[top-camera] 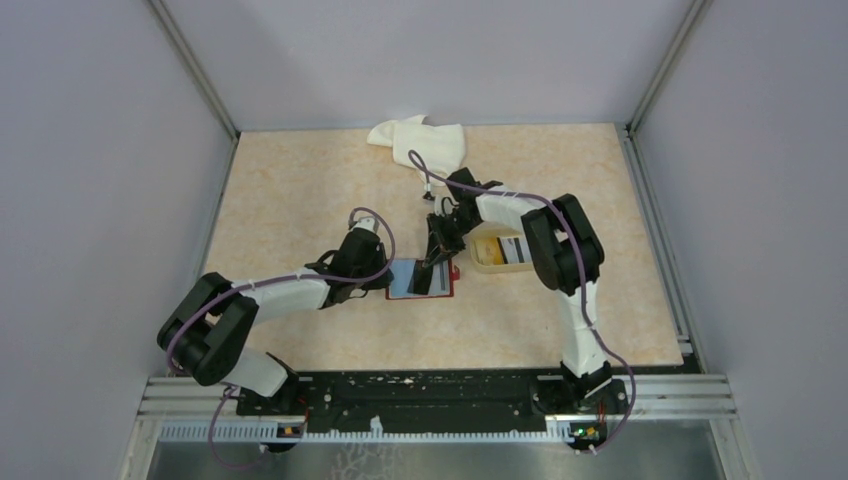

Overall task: Put the credit cards into the card holder
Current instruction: Move the card holder to the center of the board, then insert the credit card into the card holder.

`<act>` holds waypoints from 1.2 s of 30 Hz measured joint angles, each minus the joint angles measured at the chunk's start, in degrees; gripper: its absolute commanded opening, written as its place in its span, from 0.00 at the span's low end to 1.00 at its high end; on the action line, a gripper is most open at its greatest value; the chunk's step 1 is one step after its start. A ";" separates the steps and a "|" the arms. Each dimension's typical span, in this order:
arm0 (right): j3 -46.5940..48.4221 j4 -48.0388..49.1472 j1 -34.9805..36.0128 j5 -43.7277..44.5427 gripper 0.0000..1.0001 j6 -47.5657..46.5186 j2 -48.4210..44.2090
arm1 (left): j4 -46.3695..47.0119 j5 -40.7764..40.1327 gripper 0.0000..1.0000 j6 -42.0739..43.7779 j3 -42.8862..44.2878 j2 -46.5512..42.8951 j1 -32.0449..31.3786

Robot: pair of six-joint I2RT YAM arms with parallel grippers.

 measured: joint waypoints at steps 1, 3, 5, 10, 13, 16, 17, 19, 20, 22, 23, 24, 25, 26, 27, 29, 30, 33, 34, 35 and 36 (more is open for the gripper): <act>0.31 -0.35 0.09 0.11 0.04 0.15 0.17 | 0.02 0.04 0.31 0.00 0.00 0.00 0.00; 0.46 -0.61 0.20 0.39 0.05 0.26 0.24 | 0.04 0.07 0.31 0.00 0.02 0.02 0.00; 0.76 -0.98 0.26 0.68 0.05 0.61 0.28 | 0.04 0.09 0.31 0.02 0.02 0.02 0.00; 1.16 -1.57 0.42 1.25 0.06 1.14 0.35 | 0.04 0.33 0.30 0.02 0.02 0.02 0.00; 1.77 -2.25 0.63 1.66 0.06 1.18 0.63 | 0.07 0.55 0.30 0.02 0.02 0.02 0.00; 2.99 -3.23 0.70 1.33 0.07 1.22 1.57 | 0.09 0.68 0.30 0.09 0.02 0.04 0.02; 3.34 -3.50 0.72 1.16 0.07 1.20 1.84 | 0.11 0.74 0.30 0.17 0.02 0.04 0.02; 4.02 -3.93 0.74 0.68 0.07 1.20 2.47 | 0.17 0.94 0.30 0.28 0.02 0.07 0.02; 4.24 -4.04 0.76 0.39 0.07 1.20 2.75 | 0.20 1.01 0.30 0.35 0.02 0.09 0.02; 4.63 -4.13 0.87 -0.33 0.07 1.20 3.17 | 0.24 1.14 0.30 0.44 0.02 0.11 0.02; 4.70 -4.17 0.96 -0.50 0.07 1.20 3.30 | 0.26 1.20 0.30 0.44 0.02 0.13 0.02; 4.87 -4.24 1.03 -0.55 0.07 1.14 3.39 | 0.26 1.25 0.30 0.46 0.02 0.15 0.02; 4.94 -4.20 1.09 -0.66 0.08 1.05 3.50 | 0.28 1.31 0.30 0.50 0.04 0.15 0.07; 4.96 -4.15 1.11 -0.81 0.08 1.01 3.61 | 0.26 1.38 0.30 0.52 0.07 0.17 0.09; 4.98 -4.09 1.11 -1.11 0.09 0.96 3.72 | 0.24 1.46 0.31 0.61 0.11 0.20 0.13; 5.51 -4.24 1.11 -1.64 0.10 0.57 4.13 | 0.24 1.53 0.31 0.70 0.15 0.24 0.15; 5.97 -4.42 1.11 -1.90 0.10 0.33 4.46 | 0.26 1.57 0.31 0.76 0.20 0.28 0.17; 6.88 -4.50 1.25 -2.40 0.11 -0.20 5.25 | 0.31 1.75 0.31 0.90 0.35 0.46 0.26; 7.10 -4.50 1.29 -2.51 0.12 -0.31 5.42 | 0.35 1.81 0.32 0.90 0.39 0.50 0.26; 7.10 -4.22 1.33 -2.69 0.13 -0.33 5.51 | 0.35 1.88 0.33 0.90 0.39 0.50 0.26; 7.10 -4.02 1.33 -2.89 0.14 -0.28 5.60 | 0.39 1.99 0.35 0.90 0.42 0.50 0.26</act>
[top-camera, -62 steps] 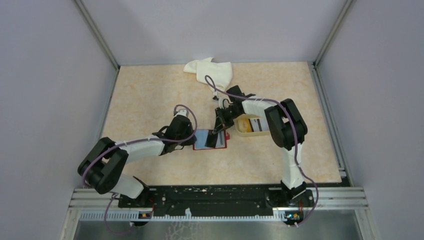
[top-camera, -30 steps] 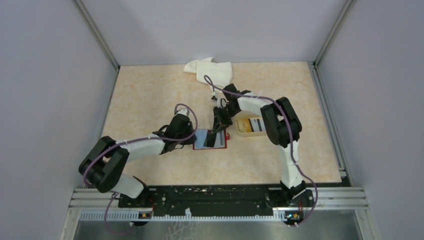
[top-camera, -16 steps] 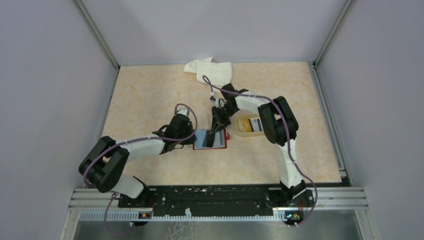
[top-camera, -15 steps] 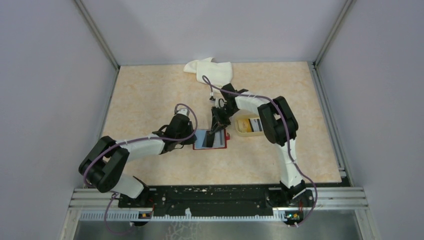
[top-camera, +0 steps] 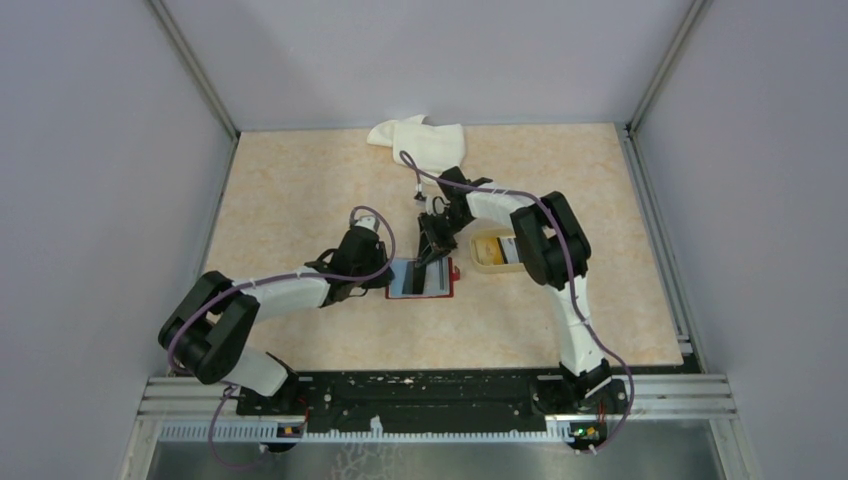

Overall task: Put the credit cards into the card holder
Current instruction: Insert the credit card into the card holder.

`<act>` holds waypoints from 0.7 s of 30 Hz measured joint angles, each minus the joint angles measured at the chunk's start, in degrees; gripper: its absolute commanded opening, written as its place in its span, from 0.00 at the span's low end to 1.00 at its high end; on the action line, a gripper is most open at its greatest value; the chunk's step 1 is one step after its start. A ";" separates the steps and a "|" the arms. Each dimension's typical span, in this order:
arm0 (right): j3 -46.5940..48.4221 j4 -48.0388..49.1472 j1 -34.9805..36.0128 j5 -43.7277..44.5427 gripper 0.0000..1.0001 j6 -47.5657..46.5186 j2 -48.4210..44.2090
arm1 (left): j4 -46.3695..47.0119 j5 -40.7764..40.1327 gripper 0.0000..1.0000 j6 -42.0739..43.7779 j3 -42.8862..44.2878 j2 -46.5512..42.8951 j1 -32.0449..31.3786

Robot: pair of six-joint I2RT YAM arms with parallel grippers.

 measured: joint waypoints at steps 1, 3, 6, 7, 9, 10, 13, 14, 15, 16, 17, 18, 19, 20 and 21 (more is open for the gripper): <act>0.00 0.15 0.00 -0.13 0.15 0.04 0.04 | 0.04 0.07 0.37 0.00 0.00 0.00 0.00; -0.02 0.76 0.00 -0.39 0.16 0.26 0.13 | 0.04 0.35 0.43 -0.04 0.00 -0.11 0.00; -0.07 1.73 0.07 -0.61 0.19 0.44 0.24 | -0.79 0.96 0.51 -0.20 -0.02 -1.07 0.00; -0.07 1.97 0.11 -0.68 0.19 0.44 0.24 | -1.66 1.27 0.52 -0.28 -0.11 -2.03 0.00; -0.09 2.45 0.24 -0.66 0.20 0.42 0.24 | -3.41 1.97 0.53 -0.37 -0.20 -4.68 0.00; -0.11 2.62 0.33 -0.63 0.20 0.42 0.24 | -4.02 2.62 0.52 -0.44 -0.22 -6.08 0.00; -0.42 3.48 0.50 -0.61 0.20 0.42 0.24 | -4.42 7.04 0.43 -1.14 -0.37 -11.43 0.00; -0.44 3.52 0.52 -0.61 0.20 0.39 0.24 | -3.50 9.22 0.41 -1.90 -0.63 -12.96 0.00; -0.44 3.54 0.52 -0.59 0.20 0.39 0.24 | -2.23 11.10 0.39 -2.71 -1.07 -14.05 -0.02; -0.44 3.54 0.52 -0.59 0.20 0.39 0.24 | -0.33 13.46 0.39 -3.98 -1.79 -14.88 -0.22; -0.44 3.56 0.52 -0.59 0.20 0.39 0.24 | 1.31 15.28 0.38 -5.49 -2.47 -15.23 -0.55; -0.44 3.56 0.52 -0.59 0.20 0.37 0.24 | 2.60 16.65 0.38 -6.69 -3.02 -15.15 -1.18; -0.44 3.56 0.52 -0.59 0.20 0.37 0.24 | 3.34 17.53 0.38 -7.93 -3.23 -14.71 -2.12; -0.44 3.56 0.52 -0.59 0.20 0.37 0.24 | 3.78 18.03 0.38 -8.85 -3.26 -14.14 -3.23; -0.44 3.56 0.52 -0.57 0.20 0.37 0.24 | 4.44 18.08 0.38 -9.62 -3.23 -13.46 -4.50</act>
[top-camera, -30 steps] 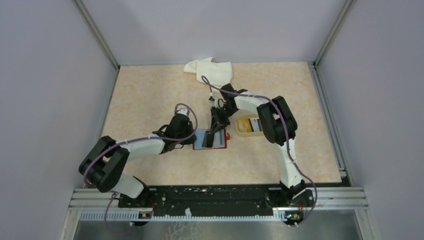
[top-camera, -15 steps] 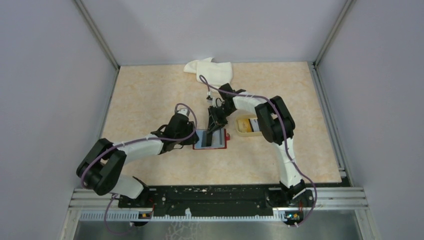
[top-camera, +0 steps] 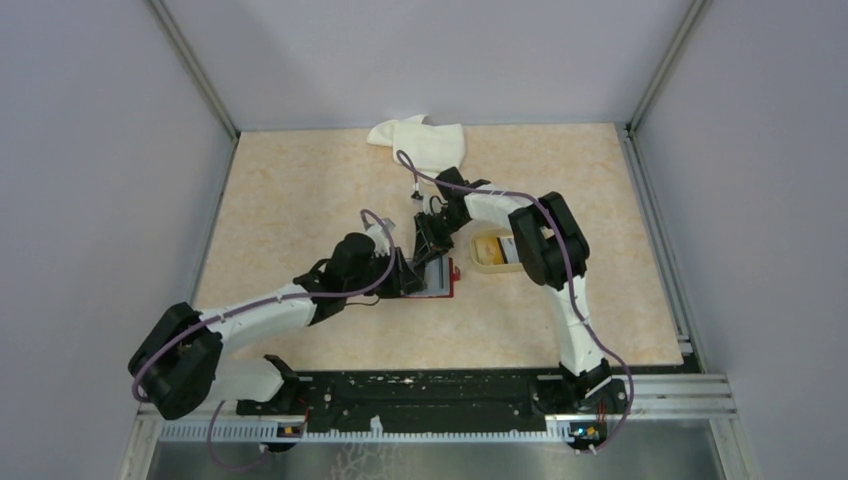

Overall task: Put the credit cards into the card holder
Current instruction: Insert the credit card into the card holder.

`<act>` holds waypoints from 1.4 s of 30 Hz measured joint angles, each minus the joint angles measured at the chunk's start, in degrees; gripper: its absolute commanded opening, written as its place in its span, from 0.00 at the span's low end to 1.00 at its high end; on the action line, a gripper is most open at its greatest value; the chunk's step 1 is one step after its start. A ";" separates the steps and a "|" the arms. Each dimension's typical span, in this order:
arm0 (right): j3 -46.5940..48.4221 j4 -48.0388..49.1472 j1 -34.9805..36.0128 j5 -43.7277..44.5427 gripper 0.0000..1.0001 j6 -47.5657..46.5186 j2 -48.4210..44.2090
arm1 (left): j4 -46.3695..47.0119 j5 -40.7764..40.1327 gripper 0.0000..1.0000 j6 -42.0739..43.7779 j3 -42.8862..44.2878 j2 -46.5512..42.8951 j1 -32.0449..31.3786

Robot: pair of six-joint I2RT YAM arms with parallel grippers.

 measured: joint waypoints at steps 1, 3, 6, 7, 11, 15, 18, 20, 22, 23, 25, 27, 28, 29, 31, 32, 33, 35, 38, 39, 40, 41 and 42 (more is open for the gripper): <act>0.00 0.02 0.00 0.00 0.20 0.00 0.00 | 0.50 -0.02 0.38 -0.76 0.22 0.98 -1.66; -0.02 0.04 0.00 0.02 0.20 -0.02 0.00 | 0.61 -0.35 0.38 -1.51 1.18 3.06 -3.80; -0.02 0.07 0.00 0.04 0.21 -0.04 0.00 | 0.55 -2.32 0.38 -1.84 3.72 6.84 -5.97; -0.02 0.09 0.00 0.09 0.21 -0.07 0.00 | 0.55 -2.97 0.37 -1.86 4.33 7.74 -6.16; -0.02 0.09 0.00 0.13 0.21 -0.09 0.00 | 0.55 -5.86 0.38 -1.84 6.58 11.10 -6.29; -0.02 0.09 0.00 0.15 0.21 -0.13 0.00 | 0.50 -8.15 0.38 -1.81 8.15 13.64 -6.32; -0.02 0.09 0.00 0.24 0.21 -0.13 0.00 | 0.37 -9.53 0.38 -1.66 9.90 15.76 -6.34; -0.02 0.09 0.00 0.26 0.21 -0.15 0.00 | 0.28 -10.82 0.38 -1.51 11.32 17.27 -6.34; -0.02 0.09 0.00 0.28 0.21 -0.15 0.00 | 0.26 -11.78 0.38 -1.38 12.28 18.51 -6.34; -0.02 0.09 0.00 0.28 0.21 -0.15 0.00 | 0.26 -12.31 0.38 -1.33 12.72 19.15 -6.34; -0.02 0.09 0.00 0.33 0.21 -0.15 0.00 | 0.07 -13.40 0.38 -1.18 13.29 20.15 -6.34; -0.02 0.07 0.00 0.37 0.22 -0.20 0.00 | -0.37 -14.97 0.39 -1.14 13.49 20.85 -6.34; -0.02 0.07 0.00 0.42 0.22 -0.24 0.00 | -0.79 -15.69 0.39 -1.11 13.49 21.00 -6.34; -0.02 0.07 0.00 0.44 0.22 -0.37 0.00 | -1.55 -16.81 0.39 -1.11 13.49 21.07 -6.34; -0.02 0.07 0.00 0.52 0.23 -0.59 0.00 | -2.32 -18.69 0.39 -1.14 13.49 21.07 -6.34; -0.02 0.07 0.00 0.52 0.23 -0.59 0.00 | -2.43 -19.39 0.39 -1.14 13.49 21.07 -6.34; -0.02 0.07 0.00 0.52 0.23 -0.63 0.00 | -2.56 -20.11 0.39 -1.11 13.49 21.07 -6.34; -0.02 0.04 0.00 0.48 0.24 -0.66 0.00 | -2.84 -21.40 0.39 -0.92 13.46 21.07 -6.43; 0.00 -0.02 0.02 0.35 0.26 -1.03 0.00 | -3.19 -22.82 0.39 -0.66 13.49 21.07 -6.43; 0.00 -0.07 0.02 0.35 0.28 -1.11 -0.02 | -3.69 -23.47 0.39 -0.50 13.55 21.07 -6.43; 0.02 -0.13 0.02 0.33 0.28 -1.20 -0.02 | -4.20 -24.02 0.39 -0.42 13.60 21.14 -6.43; 0.04 -0.17 0.02 0.22 0.29 -1.36 -0.09 | -4.68 -24.46 0.40 -0.33 13.70 21.22 -6.43; 0.04 -0.26 0.02 0.26 0.29 -1.57 -0.13 | -5.09 -24.98 0.40 -0.31 13.84 21.33 -6.43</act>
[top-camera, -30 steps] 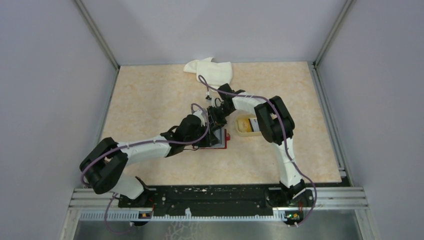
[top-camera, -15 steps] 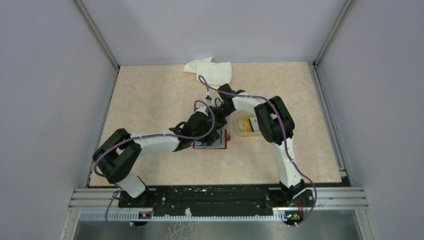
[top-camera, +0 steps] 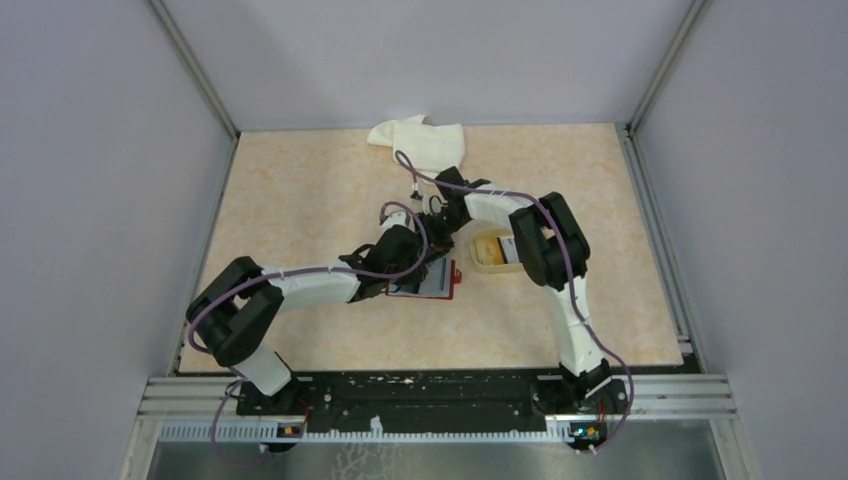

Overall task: Put the credit cards into the card holder
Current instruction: Insert the credit card into the card holder.

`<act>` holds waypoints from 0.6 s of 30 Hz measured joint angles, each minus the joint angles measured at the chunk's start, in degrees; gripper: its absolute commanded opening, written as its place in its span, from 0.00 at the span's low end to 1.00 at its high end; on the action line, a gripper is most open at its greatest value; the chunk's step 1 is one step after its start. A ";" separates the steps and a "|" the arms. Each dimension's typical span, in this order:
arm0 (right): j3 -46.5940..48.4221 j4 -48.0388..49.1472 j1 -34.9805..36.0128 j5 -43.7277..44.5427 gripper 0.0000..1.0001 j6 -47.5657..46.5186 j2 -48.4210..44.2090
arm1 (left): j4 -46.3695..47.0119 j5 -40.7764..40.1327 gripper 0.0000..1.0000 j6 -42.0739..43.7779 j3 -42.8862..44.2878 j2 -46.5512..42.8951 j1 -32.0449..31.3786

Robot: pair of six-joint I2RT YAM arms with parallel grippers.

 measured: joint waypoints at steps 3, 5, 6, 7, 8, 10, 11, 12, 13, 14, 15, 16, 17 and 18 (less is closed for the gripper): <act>0.02 -0.66 0.07 0.81 0.29 -0.94 -0.44 | -0.35 -1.16 0.40 0.00 0.04 0.04 0.00; 0.02 -1.27 0.07 1.57 0.30 -1.57 -0.79 | -0.48 -1.75 0.40 0.00 0.04 0.04 0.00; 0.02 -1.60 0.04 2.01 0.30 -1.88 -1.03 | -0.48 -2.03 0.40 0.02 0.04 0.04 0.00; 0.02 -1.81 0.04 2.38 0.30 -2.10 -1.18 | -0.50 -2.23 0.40 0.07 0.04 0.04 0.00; 0.02 -2.05 0.04 2.78 0.30 -2.36 -1.36 | -0.55 -2.36 0.40 0.20 0.04 0.04 0.00; 0.02 -2.40 0.04 3.28 0.30 -2.89 -1.51 | -0.55 -2.27 0.40 0.48 0.04 0.02 0.00; 0.02 -2.43 0.04 3.28 0.30 -2.97 -1.53 | -0.50 -2.03 0.39 0.76 0.04 -0.04 0.00; 0.02 -2.43 0.04 3.28 0.31 -3.04 -1.53 | -0.44 -1.31 0.39 1.14 0.04 -0.20 0.00; 0.02 -2.45 0.04 3.28 0.31 -3.06 -1.53 | -0.31 -0.42 0.39 1.51 0.04 -0.46 0.00; 0.02 -2.45 0.04 3.26 0.31 -3.08 -1.53 | -0.02 0.59 0.38 1.79 0.04 -0.79 0.04; 0.02 -2.45 0.04 3.26 0.31 -3.08 -1.53 | 0.24 1.55 0.37 2.01 0.04 -1.16 0.04; 0.02 -2.43 0.04 3.23 0.31 -3.08 -1.53 | 0.57 2.75 0.35 2.32 0.04 -1.64 0.04; 0.02 -2.45 0.04 3.21 0.31 -3.08 -1.53 | 0.98 3.96 0.34 2.47 0.04 -2.19 0.04; 0.02 -2.43 0.04 3.19 0.31 -3.08 -1.53 | 1.40 4.87 0.33 2.58 0.04 -2.64 0.04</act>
